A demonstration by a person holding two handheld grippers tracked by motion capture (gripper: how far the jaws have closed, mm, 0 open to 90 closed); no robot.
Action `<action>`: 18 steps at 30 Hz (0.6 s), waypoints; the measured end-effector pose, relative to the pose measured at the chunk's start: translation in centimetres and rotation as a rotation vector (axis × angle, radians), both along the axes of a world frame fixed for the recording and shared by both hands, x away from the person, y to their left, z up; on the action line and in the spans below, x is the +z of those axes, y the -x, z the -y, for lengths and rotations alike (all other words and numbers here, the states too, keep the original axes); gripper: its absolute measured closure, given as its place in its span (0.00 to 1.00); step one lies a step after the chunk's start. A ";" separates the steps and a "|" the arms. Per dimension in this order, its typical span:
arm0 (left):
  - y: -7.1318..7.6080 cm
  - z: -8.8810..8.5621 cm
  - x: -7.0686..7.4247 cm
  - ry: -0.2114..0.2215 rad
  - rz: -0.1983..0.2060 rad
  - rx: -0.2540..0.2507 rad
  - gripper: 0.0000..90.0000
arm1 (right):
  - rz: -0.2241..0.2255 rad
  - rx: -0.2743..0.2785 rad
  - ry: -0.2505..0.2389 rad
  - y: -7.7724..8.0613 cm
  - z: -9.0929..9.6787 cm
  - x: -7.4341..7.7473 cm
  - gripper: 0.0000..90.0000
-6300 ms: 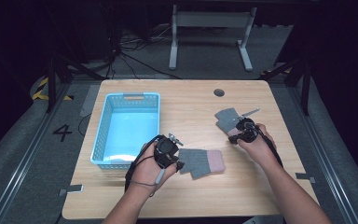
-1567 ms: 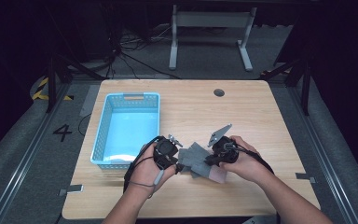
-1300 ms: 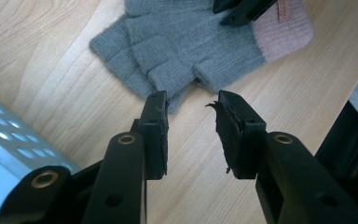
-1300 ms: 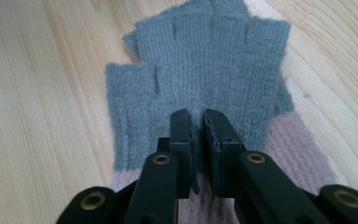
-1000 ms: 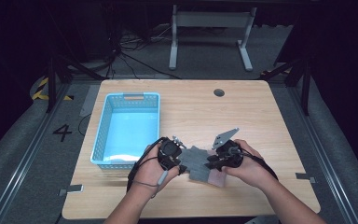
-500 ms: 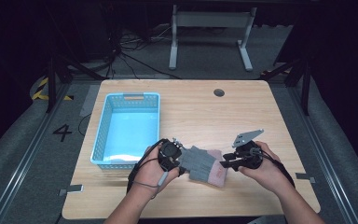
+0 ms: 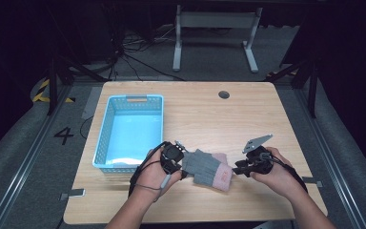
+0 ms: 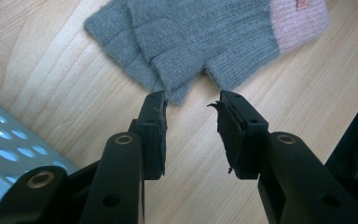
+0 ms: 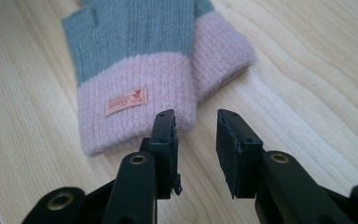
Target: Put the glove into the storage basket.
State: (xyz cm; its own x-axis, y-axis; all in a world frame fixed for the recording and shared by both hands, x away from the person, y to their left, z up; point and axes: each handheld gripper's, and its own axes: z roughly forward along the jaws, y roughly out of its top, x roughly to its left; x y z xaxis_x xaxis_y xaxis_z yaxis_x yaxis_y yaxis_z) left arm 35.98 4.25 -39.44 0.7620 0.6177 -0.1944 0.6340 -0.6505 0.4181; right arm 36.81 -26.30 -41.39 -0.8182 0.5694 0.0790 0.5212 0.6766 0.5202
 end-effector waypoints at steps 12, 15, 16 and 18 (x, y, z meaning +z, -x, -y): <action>-0.3 0.3 -0.8 -0.013 -0.007 0.000 0.70 | -0.049 0.030 0.038 0.2 0.1 -0.6 0.76; -0.4 0.3 -0.9 -0.015 0.003 0.001 0.72 | -0.045 0.034 0.039 0.1 0.1 -1.0 0.75; -0.4 0.3 -1.0 -0.023 0.009 -0.003 0.73 | -0.044 0.033 0.039 0.1 0.0 -1.1 0.75; -0.5 0.4 -1.1 -0.025 0.006 -0.005 0.74 | -0.047 0.031 0.027 0.0 0.1 -1.2 0.75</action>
State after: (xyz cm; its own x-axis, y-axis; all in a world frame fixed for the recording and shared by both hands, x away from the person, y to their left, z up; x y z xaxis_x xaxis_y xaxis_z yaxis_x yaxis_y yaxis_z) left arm 36.44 3.87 -40.53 0.7661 0.6186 -0.1743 0.6283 -0.6638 0.4057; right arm 36.77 -26.36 -42.60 -0.8313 0.5462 0.1026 0.5229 0.7063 0.4771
